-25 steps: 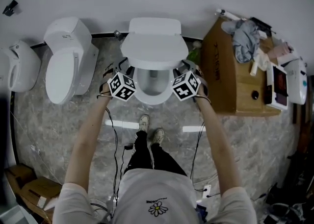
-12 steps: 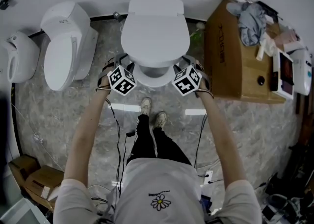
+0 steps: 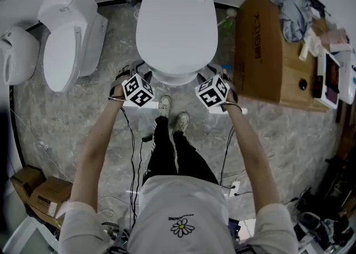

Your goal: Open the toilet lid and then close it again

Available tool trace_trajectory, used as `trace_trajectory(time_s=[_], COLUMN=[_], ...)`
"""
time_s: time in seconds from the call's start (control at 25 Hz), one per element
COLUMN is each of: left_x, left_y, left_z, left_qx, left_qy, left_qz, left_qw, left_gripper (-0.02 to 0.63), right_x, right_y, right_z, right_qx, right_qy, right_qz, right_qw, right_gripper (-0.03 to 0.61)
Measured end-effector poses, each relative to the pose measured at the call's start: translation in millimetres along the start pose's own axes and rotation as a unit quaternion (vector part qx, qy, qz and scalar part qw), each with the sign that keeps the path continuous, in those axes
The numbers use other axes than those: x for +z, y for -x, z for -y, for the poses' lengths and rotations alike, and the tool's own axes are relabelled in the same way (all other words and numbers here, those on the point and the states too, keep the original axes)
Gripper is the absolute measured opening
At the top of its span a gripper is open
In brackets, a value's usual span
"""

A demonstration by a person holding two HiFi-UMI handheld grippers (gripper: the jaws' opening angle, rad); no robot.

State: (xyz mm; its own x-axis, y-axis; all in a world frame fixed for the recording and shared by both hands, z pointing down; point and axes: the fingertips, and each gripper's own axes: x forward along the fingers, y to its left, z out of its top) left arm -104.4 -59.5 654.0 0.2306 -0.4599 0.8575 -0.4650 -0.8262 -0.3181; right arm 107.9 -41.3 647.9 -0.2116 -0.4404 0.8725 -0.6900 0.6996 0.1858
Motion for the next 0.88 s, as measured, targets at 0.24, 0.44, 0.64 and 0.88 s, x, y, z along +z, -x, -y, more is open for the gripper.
trace_trajectory(time_s=[0.24, 0.44, 0.64, 0.88], left_x=[-18.7, -35.3, -50.8, -71.9], left_y=[-18.5, -37.3, -59.4, -85.4], left_z=[20.2, 38.0, 53.8, 73.4], left_qx=[-0.016, -0.04, -0.064, -0.093], left_qy=[-0.009, -0.006, -0.004, 0.016], left_qz=[-0.008, -0.019, -0.03, -0.048], left_qw=[0.9998, 0.999, 0.9975, 0.9943], left_gripper=[0.212, 0.212, 0.212, 0.212], right_x=[-19.2, -38.3, -55.7, -75.9], right_y=[-20.9, -41.2, -63.5, -92.6], right_z=[-16.0, -30.9, -42.2, -59.2], right_qx=[0.012, 0.031, 0.044, 0.063], right_qy=[-0.01, -0.022, -0.039, -0.059], right_qz=[-0.014, -0.038, -0.059, -0.079], right_qw=[1.0, 0.999, 0.997, 0.993], right_gripper=[0.215, 0.215, 0.215, 0.215])
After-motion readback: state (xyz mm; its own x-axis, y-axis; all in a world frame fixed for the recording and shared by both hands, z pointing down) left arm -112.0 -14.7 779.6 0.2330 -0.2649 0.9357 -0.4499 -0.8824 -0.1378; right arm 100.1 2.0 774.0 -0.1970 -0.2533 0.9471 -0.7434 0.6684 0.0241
